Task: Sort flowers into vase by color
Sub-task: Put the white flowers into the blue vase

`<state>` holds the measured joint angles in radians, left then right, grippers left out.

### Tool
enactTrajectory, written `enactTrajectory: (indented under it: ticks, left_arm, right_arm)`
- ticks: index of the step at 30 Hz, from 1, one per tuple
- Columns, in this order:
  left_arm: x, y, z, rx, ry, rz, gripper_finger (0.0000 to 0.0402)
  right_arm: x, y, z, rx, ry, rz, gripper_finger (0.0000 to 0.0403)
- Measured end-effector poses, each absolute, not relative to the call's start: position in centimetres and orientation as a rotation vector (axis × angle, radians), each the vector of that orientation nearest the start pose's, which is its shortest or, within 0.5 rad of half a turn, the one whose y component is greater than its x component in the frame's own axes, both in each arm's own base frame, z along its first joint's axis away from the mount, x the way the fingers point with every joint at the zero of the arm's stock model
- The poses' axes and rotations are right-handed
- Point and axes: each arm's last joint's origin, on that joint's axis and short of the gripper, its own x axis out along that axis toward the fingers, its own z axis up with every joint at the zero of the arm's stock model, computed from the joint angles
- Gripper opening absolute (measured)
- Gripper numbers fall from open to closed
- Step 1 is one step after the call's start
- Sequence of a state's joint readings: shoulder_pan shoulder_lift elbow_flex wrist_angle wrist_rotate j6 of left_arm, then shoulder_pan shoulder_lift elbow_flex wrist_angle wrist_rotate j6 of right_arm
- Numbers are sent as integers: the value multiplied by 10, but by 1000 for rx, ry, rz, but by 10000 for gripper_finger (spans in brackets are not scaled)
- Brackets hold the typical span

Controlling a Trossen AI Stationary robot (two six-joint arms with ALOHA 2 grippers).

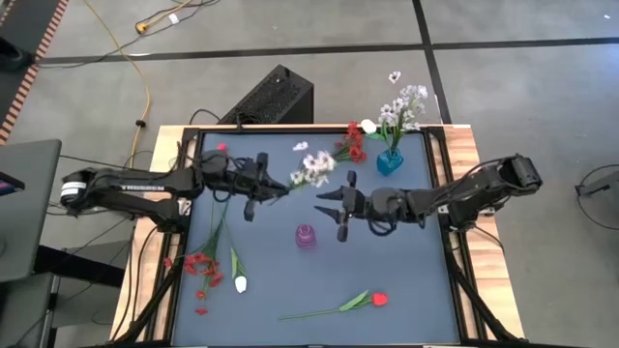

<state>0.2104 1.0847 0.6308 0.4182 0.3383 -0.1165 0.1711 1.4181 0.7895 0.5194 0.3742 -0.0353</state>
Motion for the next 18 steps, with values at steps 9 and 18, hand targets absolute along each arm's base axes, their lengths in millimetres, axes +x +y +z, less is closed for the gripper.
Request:
enactTrajectory:
  ticks: [9, 18]
  left_arm:
    - [259, 30, 273, -108, -64, -188, 11]
    - [292, 35, 269, -138, -50, -199, 11]
  right_arm:
    - [308, 26, 276, -53, -68, -105, 292]
    - [308, 24, 281, -73, -126, -89, 310]
